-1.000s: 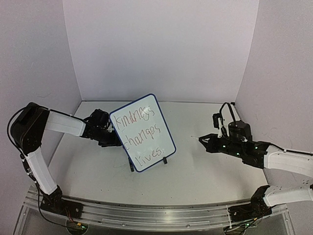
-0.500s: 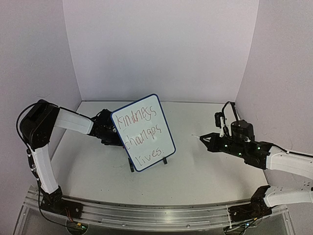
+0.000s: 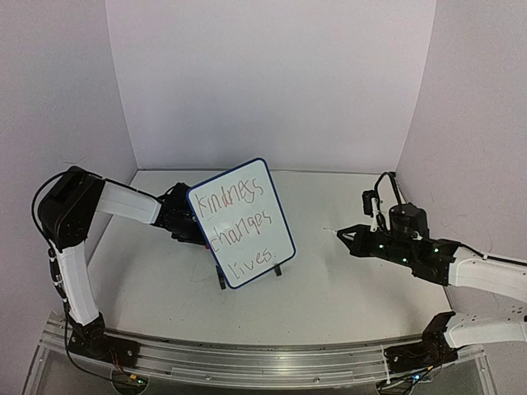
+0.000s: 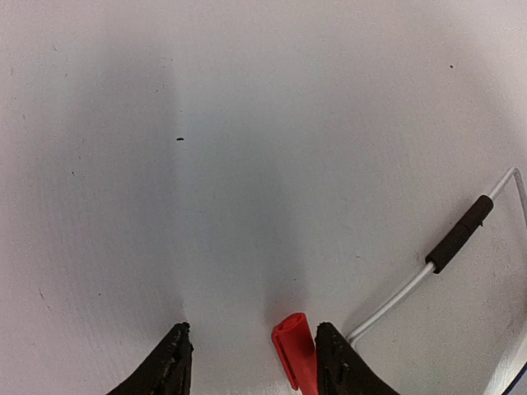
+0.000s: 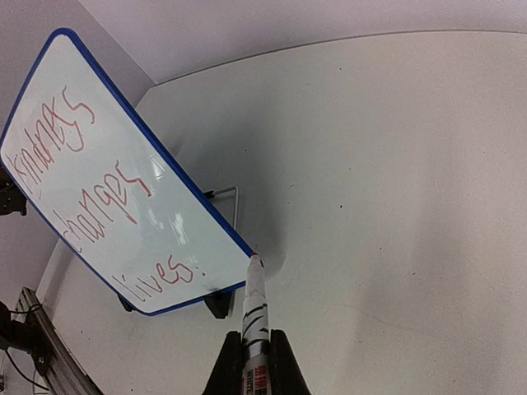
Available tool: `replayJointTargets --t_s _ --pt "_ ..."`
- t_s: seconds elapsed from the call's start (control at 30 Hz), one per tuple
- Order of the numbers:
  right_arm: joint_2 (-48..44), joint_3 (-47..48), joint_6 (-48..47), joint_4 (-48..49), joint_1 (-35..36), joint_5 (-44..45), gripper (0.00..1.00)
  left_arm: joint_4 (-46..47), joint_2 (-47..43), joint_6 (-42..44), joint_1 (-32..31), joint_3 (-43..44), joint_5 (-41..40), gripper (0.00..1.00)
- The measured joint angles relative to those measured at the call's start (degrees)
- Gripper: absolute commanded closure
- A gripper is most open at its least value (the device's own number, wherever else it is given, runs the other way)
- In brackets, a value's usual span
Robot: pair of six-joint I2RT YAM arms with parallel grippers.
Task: Write a sentence on the whiteboard
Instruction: Pick up the pen cap from the center of the board.
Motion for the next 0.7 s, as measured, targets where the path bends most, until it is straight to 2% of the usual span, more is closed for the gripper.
replayJointTargets --t_s 0.17,0.5,0.7 --pt "-0.2 -0.2 0.2 0.0 0.0 0.0 1.00 -0.5 0.2 0.6 -0.5 0.2 -2.1 0.56" --pt "-0.2 -0.3 0.4 0.0 0.0 0.1 1.00 0.1 -0.9 -0.7 -1.1 -1.9 -6.9 0.71" --pt "-0.2 -0.3 0.5 0.0 0.0 0.2 1.00 -1.0 -5.1 -2.6 -0.9 -6.9 -9.2 0.71"
